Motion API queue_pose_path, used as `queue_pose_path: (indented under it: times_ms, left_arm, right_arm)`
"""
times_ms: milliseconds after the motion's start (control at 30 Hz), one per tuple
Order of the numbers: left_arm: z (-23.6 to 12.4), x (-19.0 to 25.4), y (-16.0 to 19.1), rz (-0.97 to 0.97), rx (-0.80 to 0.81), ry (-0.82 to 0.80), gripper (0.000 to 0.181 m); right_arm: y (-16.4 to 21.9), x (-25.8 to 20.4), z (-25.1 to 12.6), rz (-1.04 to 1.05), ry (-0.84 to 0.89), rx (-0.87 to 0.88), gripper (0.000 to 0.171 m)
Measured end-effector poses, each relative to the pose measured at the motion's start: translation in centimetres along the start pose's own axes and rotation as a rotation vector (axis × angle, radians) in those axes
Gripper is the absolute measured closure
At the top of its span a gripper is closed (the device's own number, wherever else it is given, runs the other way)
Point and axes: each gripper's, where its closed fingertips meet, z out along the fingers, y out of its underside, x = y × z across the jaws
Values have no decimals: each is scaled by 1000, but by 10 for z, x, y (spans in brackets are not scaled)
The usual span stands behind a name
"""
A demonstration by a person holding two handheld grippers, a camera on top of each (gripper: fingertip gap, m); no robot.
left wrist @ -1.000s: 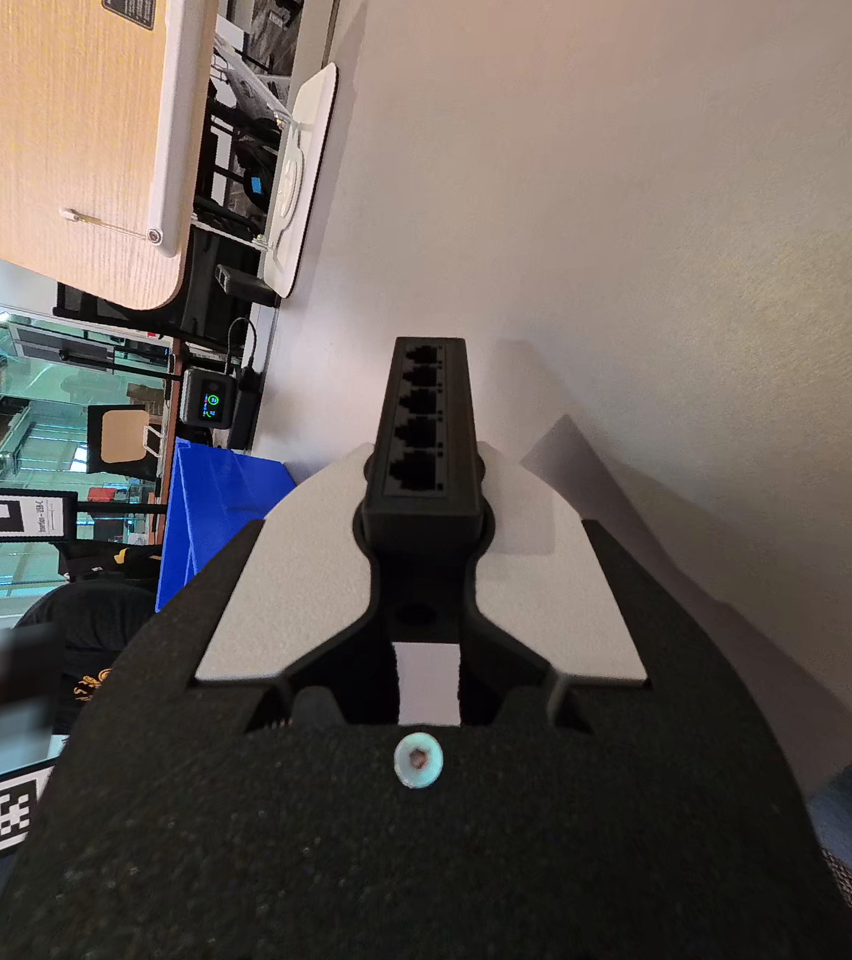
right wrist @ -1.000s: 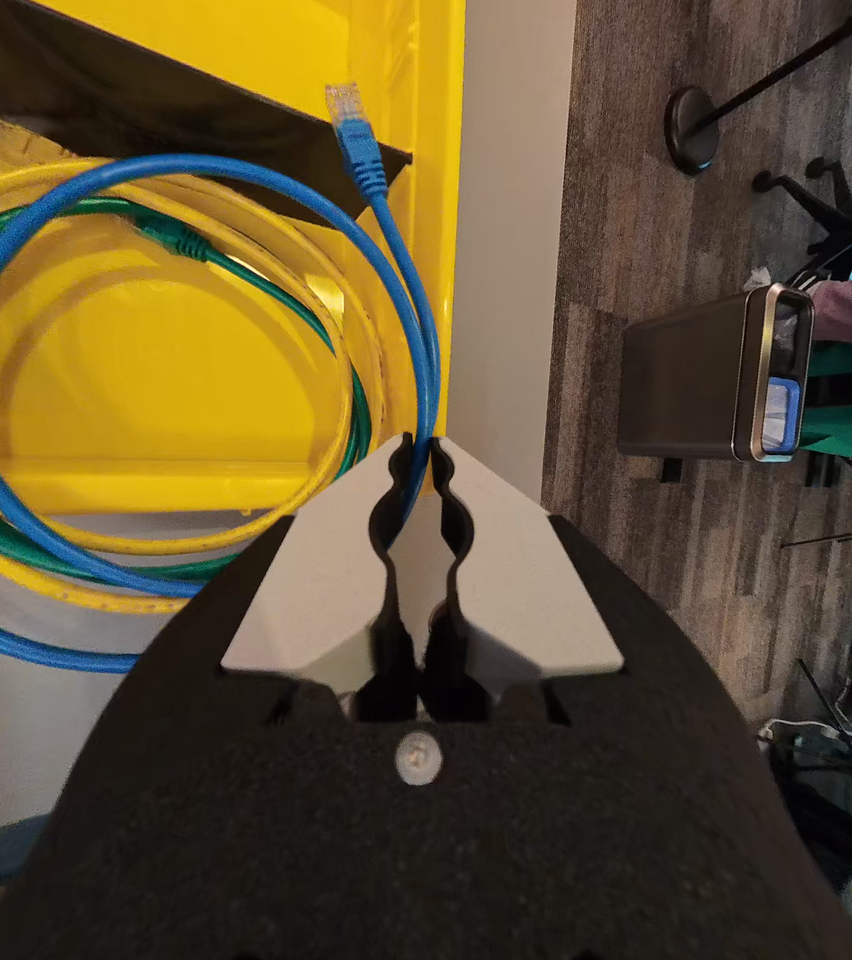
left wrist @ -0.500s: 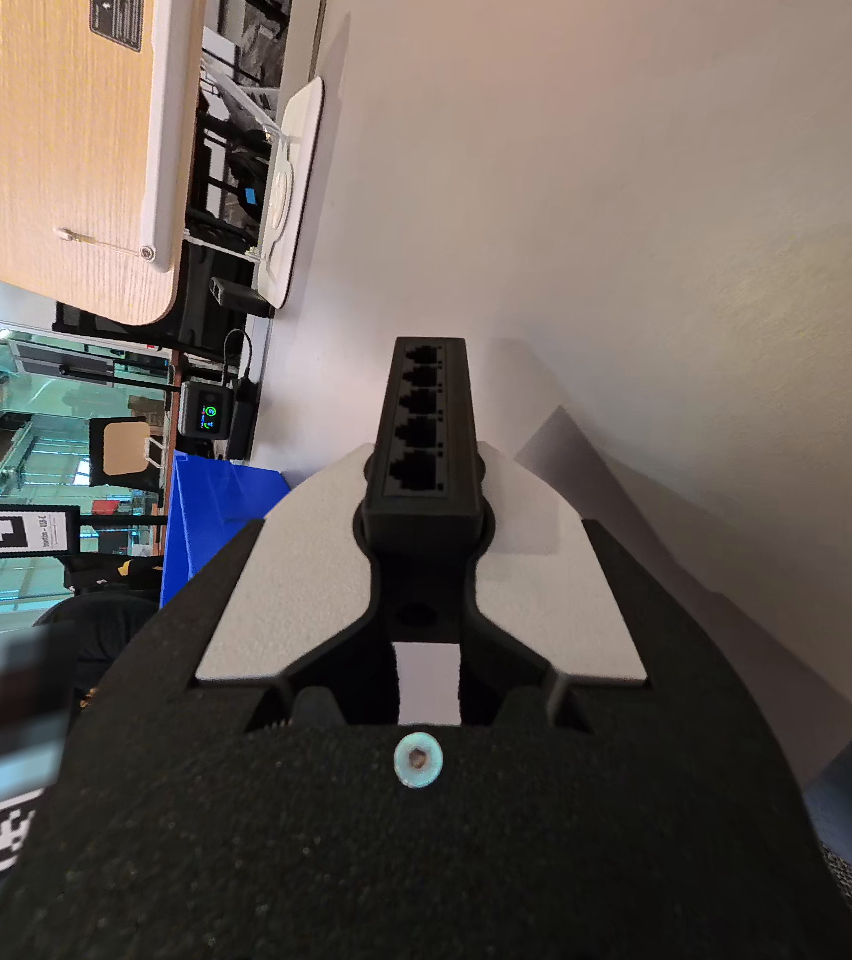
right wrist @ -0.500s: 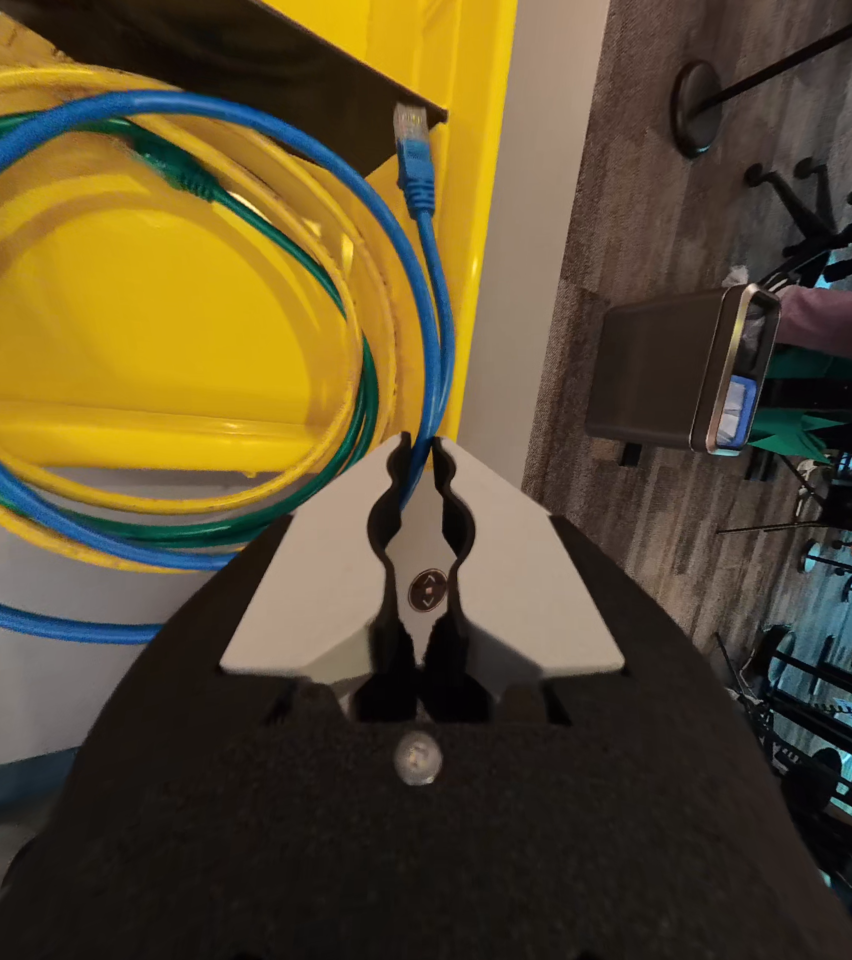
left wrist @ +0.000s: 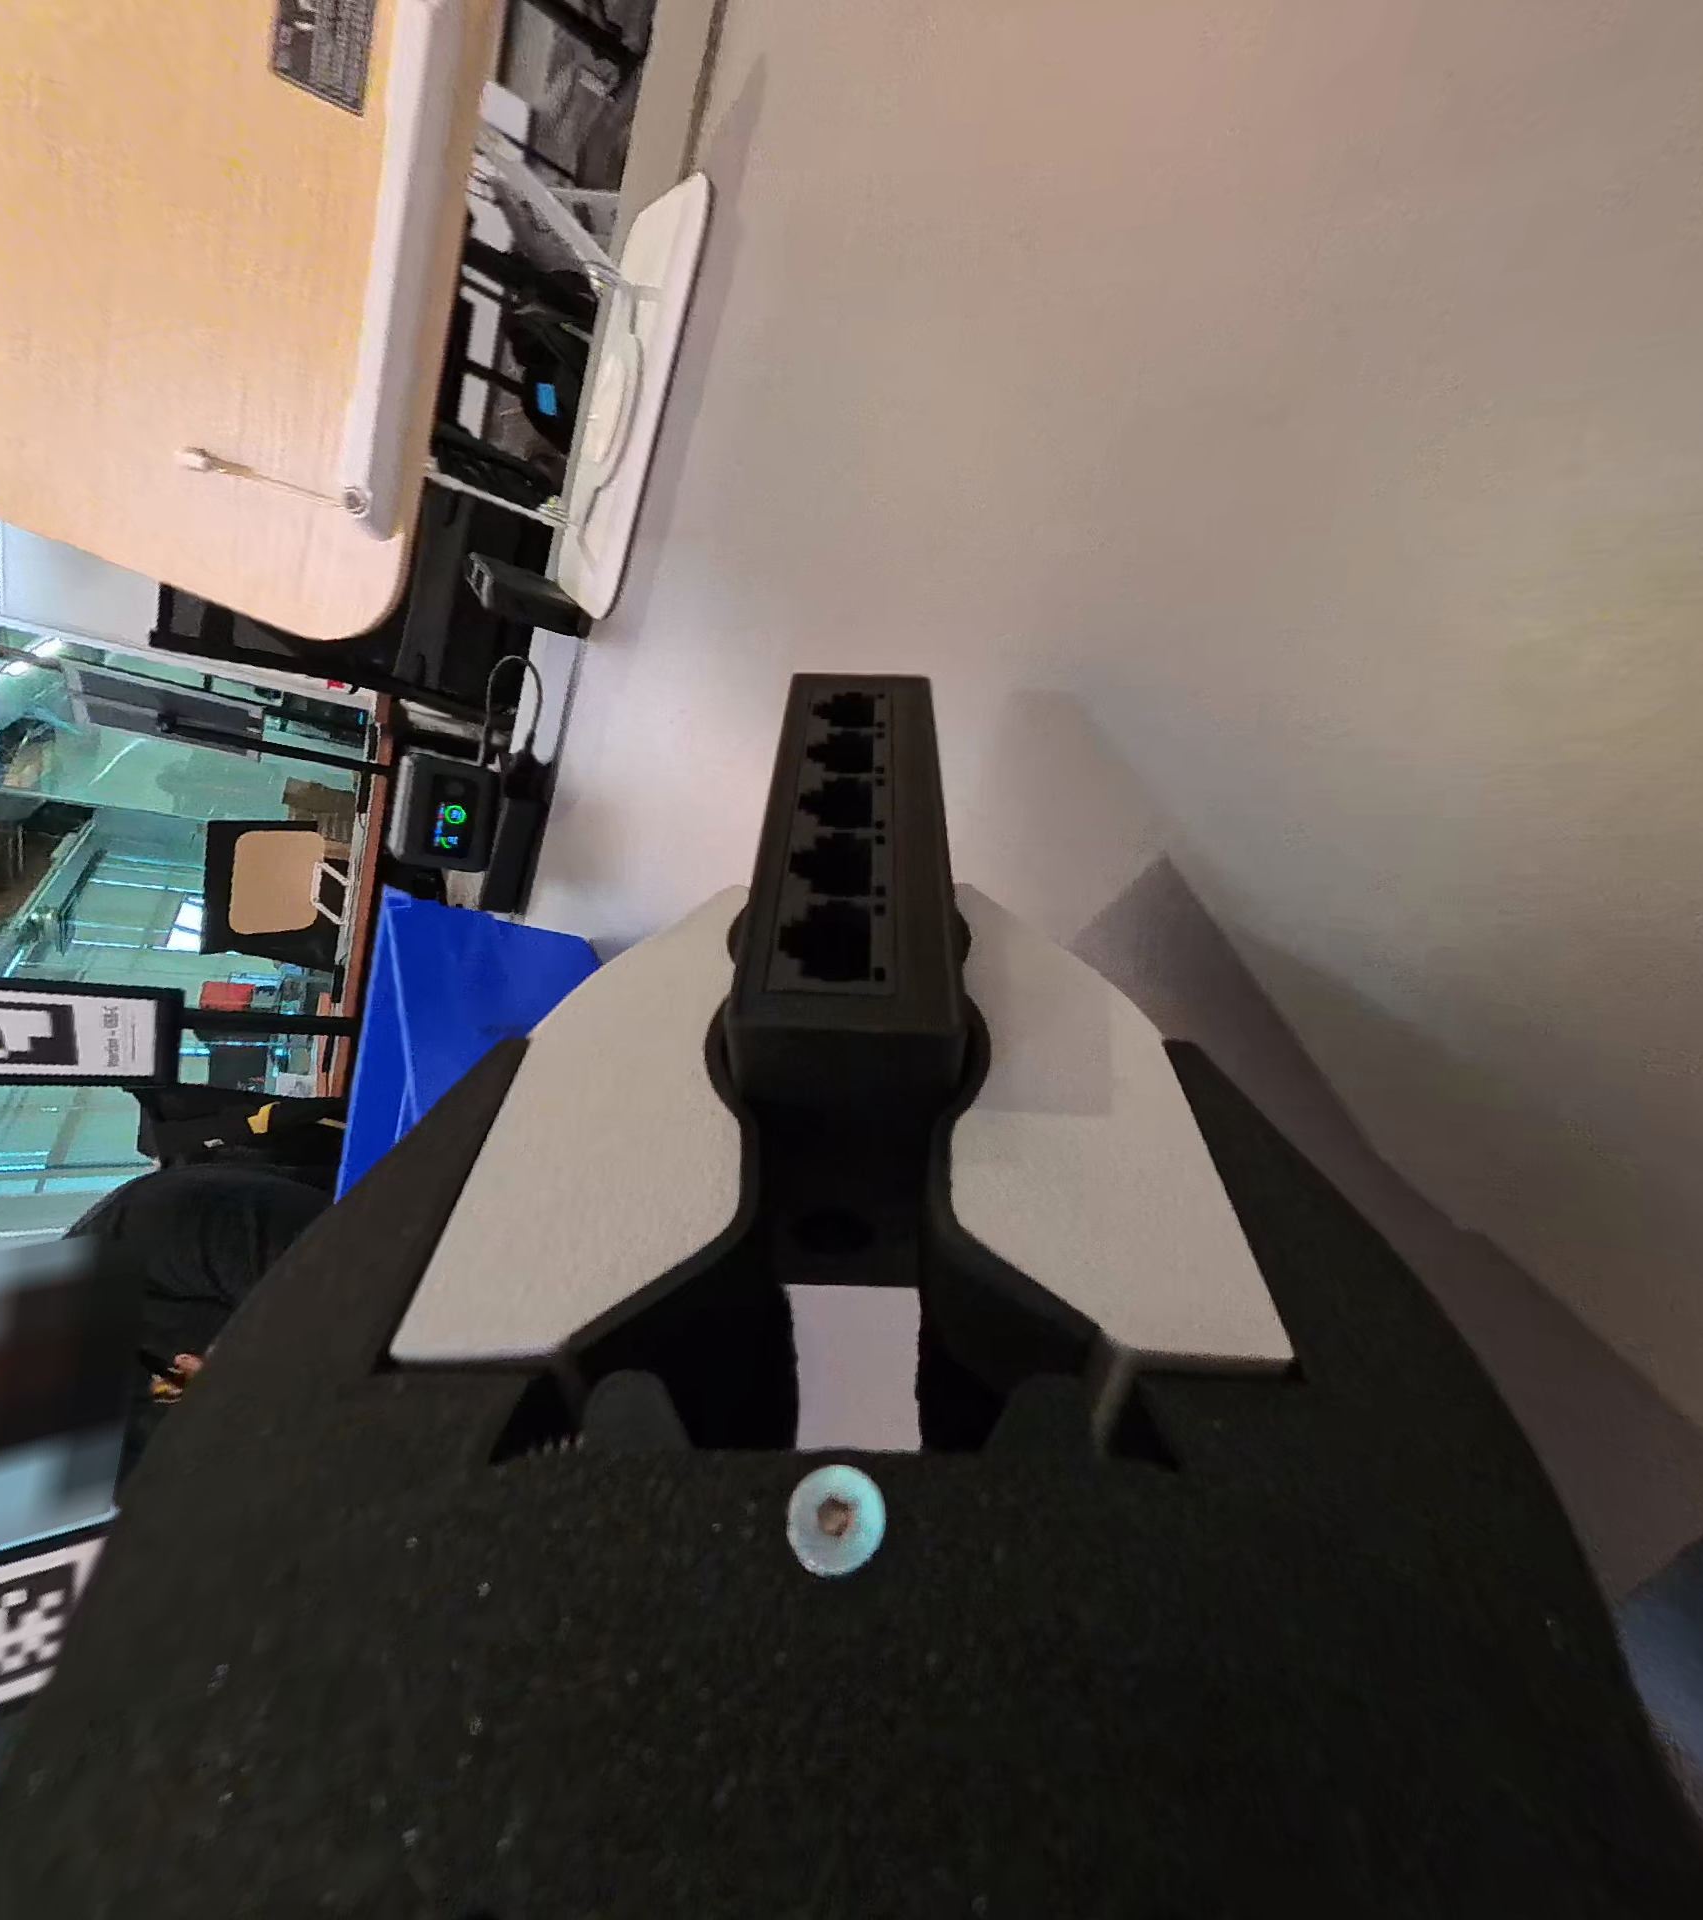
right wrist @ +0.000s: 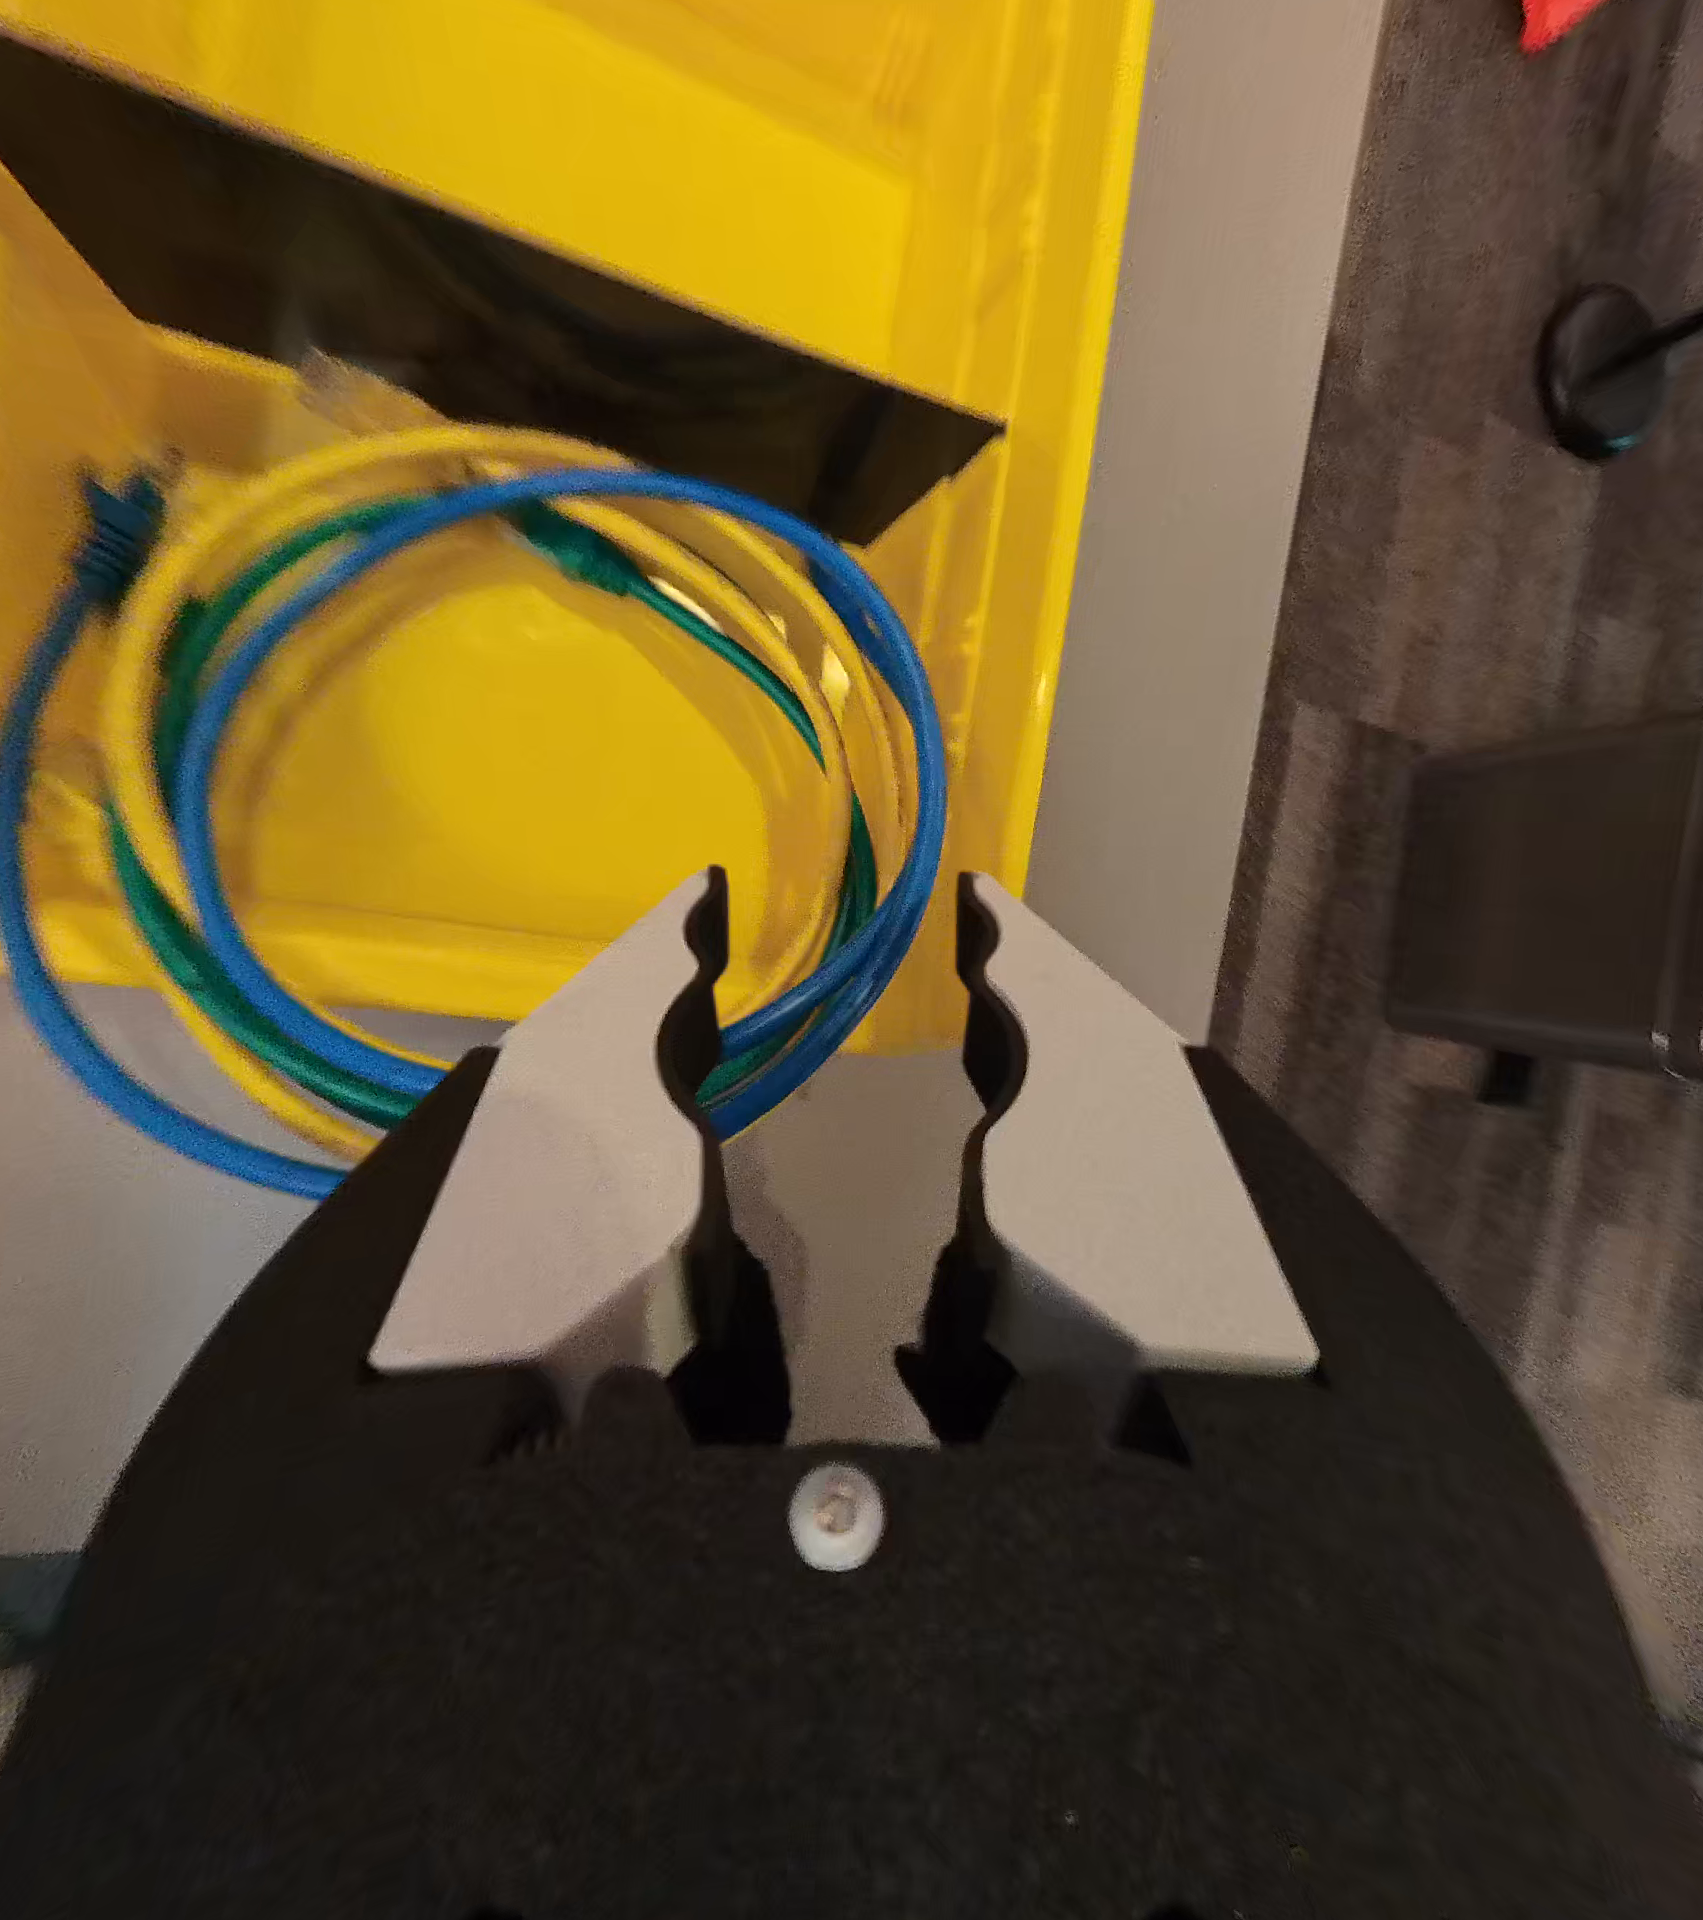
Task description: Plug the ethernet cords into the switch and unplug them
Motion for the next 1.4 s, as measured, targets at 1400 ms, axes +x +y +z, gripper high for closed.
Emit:
queue_pose_path:
  times_ms: [1400]
  left_arm:
    - [-48, -1, -73, -443, 577, 247, 160]
  right_arm:
    - [-86, -302, -115, -81, -1223, 433, 109]
